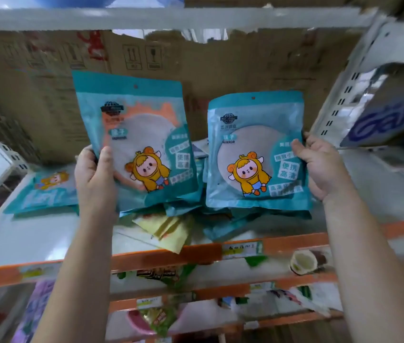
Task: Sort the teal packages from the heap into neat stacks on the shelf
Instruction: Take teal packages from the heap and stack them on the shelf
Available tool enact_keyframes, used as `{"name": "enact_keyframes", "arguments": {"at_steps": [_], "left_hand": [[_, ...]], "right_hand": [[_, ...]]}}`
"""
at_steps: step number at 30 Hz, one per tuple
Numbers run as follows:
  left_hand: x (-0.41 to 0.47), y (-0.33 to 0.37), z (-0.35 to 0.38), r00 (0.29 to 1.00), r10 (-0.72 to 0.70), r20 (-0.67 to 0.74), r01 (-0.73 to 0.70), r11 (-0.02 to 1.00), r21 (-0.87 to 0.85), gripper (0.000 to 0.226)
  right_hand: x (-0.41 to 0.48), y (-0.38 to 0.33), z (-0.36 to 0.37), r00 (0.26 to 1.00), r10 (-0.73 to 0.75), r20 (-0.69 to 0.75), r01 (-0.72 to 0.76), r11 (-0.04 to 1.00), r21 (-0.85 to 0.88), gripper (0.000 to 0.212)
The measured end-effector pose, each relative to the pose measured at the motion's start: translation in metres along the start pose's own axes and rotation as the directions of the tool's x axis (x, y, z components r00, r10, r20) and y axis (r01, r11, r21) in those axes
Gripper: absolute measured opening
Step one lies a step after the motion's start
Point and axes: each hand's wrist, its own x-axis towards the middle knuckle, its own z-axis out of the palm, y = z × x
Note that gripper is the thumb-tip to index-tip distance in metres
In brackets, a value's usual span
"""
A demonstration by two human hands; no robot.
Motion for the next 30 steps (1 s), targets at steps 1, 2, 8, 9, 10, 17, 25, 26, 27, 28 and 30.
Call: {"name": "enact_keyframes", "arguments": {"at_steps": [1, 2, 8, 9, 10, 17, 25, 26, 27, 28, 30], "left_hand": [[-0.008, -0.001, 0.014, 1.0, -0.013, 0.017, 0.013, 1.0, 0.001, 0.011], [-0.017, -0.001, 0.029, 0.999, -0.035, 0.035, 0.035, 0.999, 0.0, 0.013], [-0.084, -0.007, 0.12, 0.977, -0.185, 0.109, 0.194, 0.978, -0.072, 0.025], [-0.095, -0.008, 0.135, 0.973, -0.202, 0.116, 0.211, 0.975, -0.073, 0.026], [-0.107, -0.007, 0.15, 0.97, -0.213, 0.115, 0.222, 0.972, -0.077, 0.028], [-0.191, 0.003, 0.255, 0.965, -0.238, 0.111, 0.255, 0.95, -0.179, 0.023], [-0.241, 0.008, 0.368, 0.941, -0.266, 0.208, 0.297, 0.945, -0.134, 0.031], [-0.245, 0.006, 0.382, 0.936, -0.278, 0.218, 0.31, 0.941, -0.133, 0.032], [-0.249, 0.005, 0.395, 0.928, -0.291, 0.234, 0.327, 0.935, -0.133, 0.032], [-0.252, 0.002, 0.409, 0.919, -0.305, 0.249, 0.344, 0.93, -0.132, 0.032], [-0.257, -0.003, 0.436, 0.906, -0.334, 0.26, 0.377, 0.916, -0.139, 0.032]], "right_hand": [[-0.001, 0.0, -0.017, 0.999, -0.006, -0.033, 0.006, 1.0, -0.011, 0.012], [-0.003, 0.0, -0.035, 0.998, -0.014, -0.061, 0.013, 1.0, -0.02, 0.011], [-0.014, 0.009, -0.148, 0.974, 0.015, -0.226, -0.032, 0.997, -0.073, 0.009], [-0.014, 0.01, -0.168, 0.97, 0.023, -0.241, -0.044, 0.996, -0.083, 0.009], [-0.015, 0.011, -0.187, 0.966, 0.031, -0.257, -0.055, 0.995, -0.085, 0.009], [-0.022, 0.018, -0.311, 0.951, -0.013, -0.308, -0.051, 0.978, -0.2, 0.016], [-0.009, 0.019, -0.426, 0.877, -0.034, -0.479, -0.088, 0.969, -0.229, 0.013], [-0.005, 0.018, -0.439, 0.872, -0.026, -0.489, -0.092, 0.972, -0.214, 0.014], [0.001, 0.017, -0.453, 0.867, -0.027, -0.498, -0.089, 0.974, -0.207, 0.013], [0.005, 0.015, -0.466, 0.864, -0.035, -0.503, -0.081, 0.975, -0.207, 0.011], [0.017, 0.011, -0.49, 0.848, -0.055, -0.527, -0.063, 0.977, -0.203, 0.011]]}}
